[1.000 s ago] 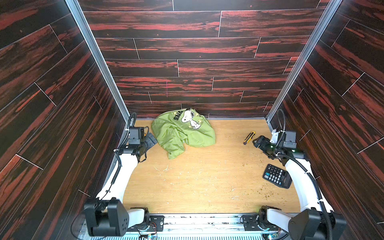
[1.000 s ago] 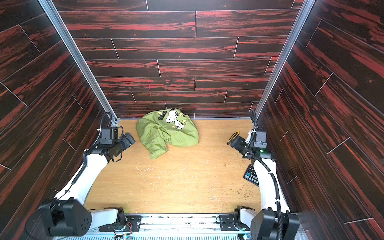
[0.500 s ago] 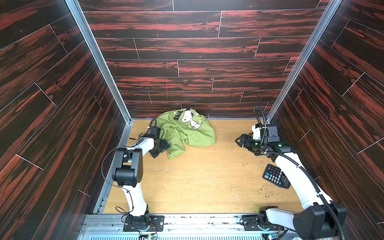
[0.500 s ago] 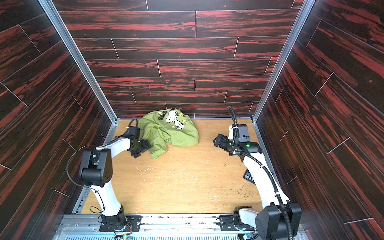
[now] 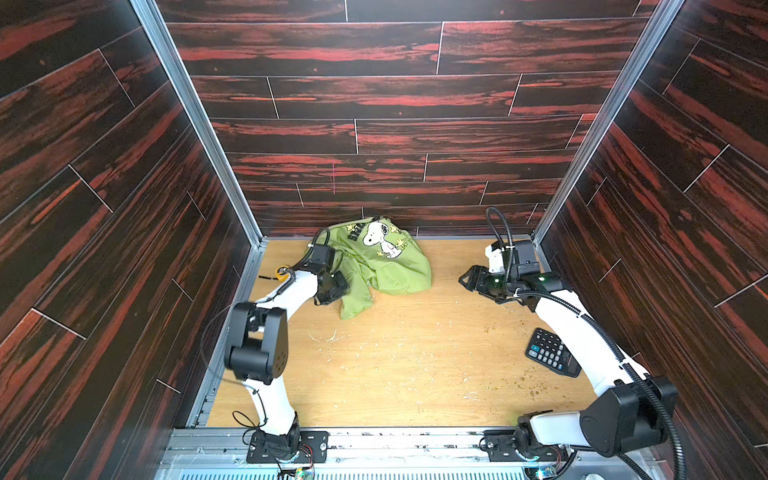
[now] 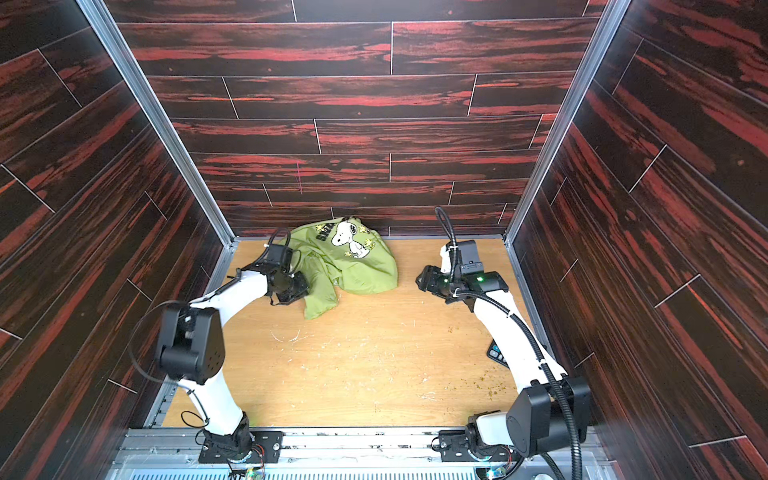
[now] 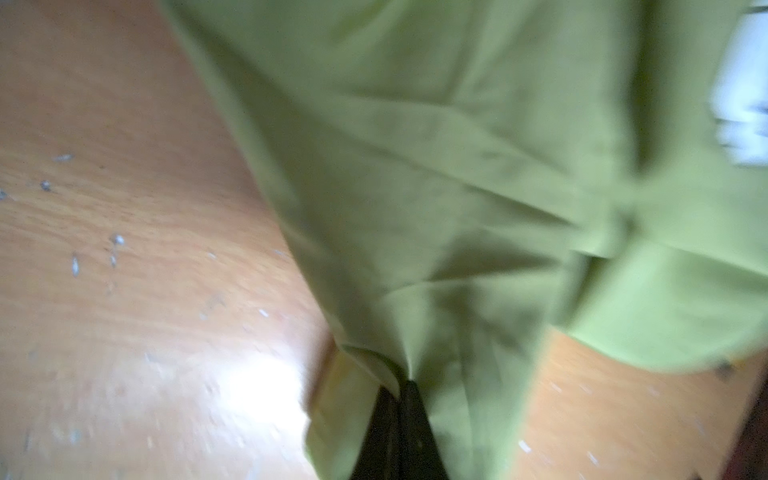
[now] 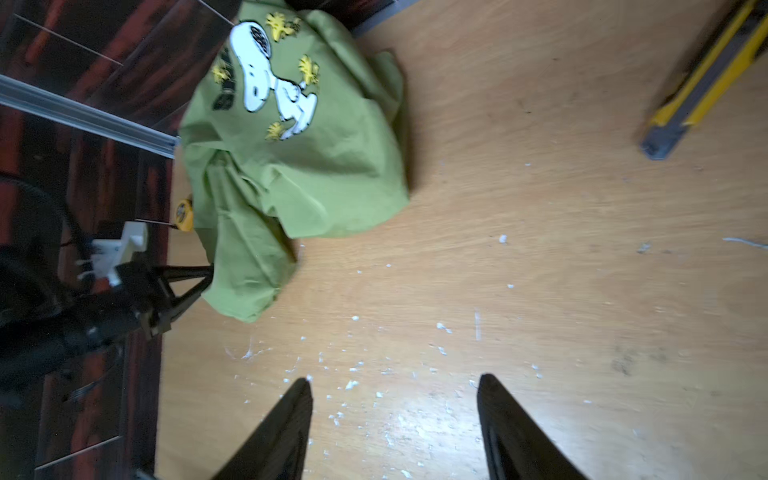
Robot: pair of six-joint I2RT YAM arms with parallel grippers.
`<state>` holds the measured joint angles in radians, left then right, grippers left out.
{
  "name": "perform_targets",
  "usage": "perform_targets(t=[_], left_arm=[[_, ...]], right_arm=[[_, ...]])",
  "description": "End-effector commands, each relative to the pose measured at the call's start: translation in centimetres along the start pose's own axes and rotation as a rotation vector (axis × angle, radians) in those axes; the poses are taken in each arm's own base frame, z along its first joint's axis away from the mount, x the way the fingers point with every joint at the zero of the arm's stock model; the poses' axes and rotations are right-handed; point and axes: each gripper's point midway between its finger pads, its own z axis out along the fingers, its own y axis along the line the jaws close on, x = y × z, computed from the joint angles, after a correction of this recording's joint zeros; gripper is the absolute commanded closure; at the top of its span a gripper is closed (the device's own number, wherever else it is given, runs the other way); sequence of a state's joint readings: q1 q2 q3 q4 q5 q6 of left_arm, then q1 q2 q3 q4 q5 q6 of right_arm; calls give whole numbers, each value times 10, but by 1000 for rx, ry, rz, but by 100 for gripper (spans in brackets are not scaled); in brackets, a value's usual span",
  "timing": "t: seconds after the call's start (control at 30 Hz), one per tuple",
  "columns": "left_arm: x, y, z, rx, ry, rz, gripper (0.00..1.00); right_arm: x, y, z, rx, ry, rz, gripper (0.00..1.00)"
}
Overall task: Zip up the jacket
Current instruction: 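Reach both grippers to the green jacket and grasp its edges, then lift the jacket with both grippers and shake it open upward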
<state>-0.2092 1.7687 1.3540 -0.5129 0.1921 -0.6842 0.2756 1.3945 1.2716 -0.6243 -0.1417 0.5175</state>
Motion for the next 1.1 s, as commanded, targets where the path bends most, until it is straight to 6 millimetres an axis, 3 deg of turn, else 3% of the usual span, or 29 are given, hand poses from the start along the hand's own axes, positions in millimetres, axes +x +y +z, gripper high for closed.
perform_targets(t=[0.0, 0.2, 0.3, 0.4, 0.43, 0.5, 0.6, 0.73, 0.8, 0.9, 1.07], left_arm=[[11, -75, -70, 179, -58, 160, 100], [80, -157, -108, 339, 12, 334, 100], [122, -199, -117, 413, 63, 423, 100], [159, -226, -114, 448, 121, 483, 100], [165, -229, -112, 448, 130, 489, 92], [173, -232, -107, 427, 123, 497, 60], [164, -221, -109, 379, 67, 481, 39], [129, -191, -126, 292, -106, 438, 31], [110, -164, -127, 239, -147, 368, 30], [84, -107, -122, 135, -180, 217, 28], [60, -21, -101, 19, -159, -24, 25]], right_arm=[[5, 10, 12, -16, 46, -2, 23], [7, 17, 14, -23, 52, 2, 20], [5, 15, 8, -3, 37, 2, 19], [4, 7, -2, 49, 14, 9, 18], [3, 4, -6, 63, 7, 12, 17], [5, 0, -15, 88, -11, 14, 16], [9, -5, -25, 109, -21, 15, 15], [15, -9, -29, 118, -16, -1, 15], [18, -6, -28, 99, -2, -14, 15], [27, 3, -15, 60, 53, -44, 15], [61, 21, 28, 52, 215, -128, 15]])
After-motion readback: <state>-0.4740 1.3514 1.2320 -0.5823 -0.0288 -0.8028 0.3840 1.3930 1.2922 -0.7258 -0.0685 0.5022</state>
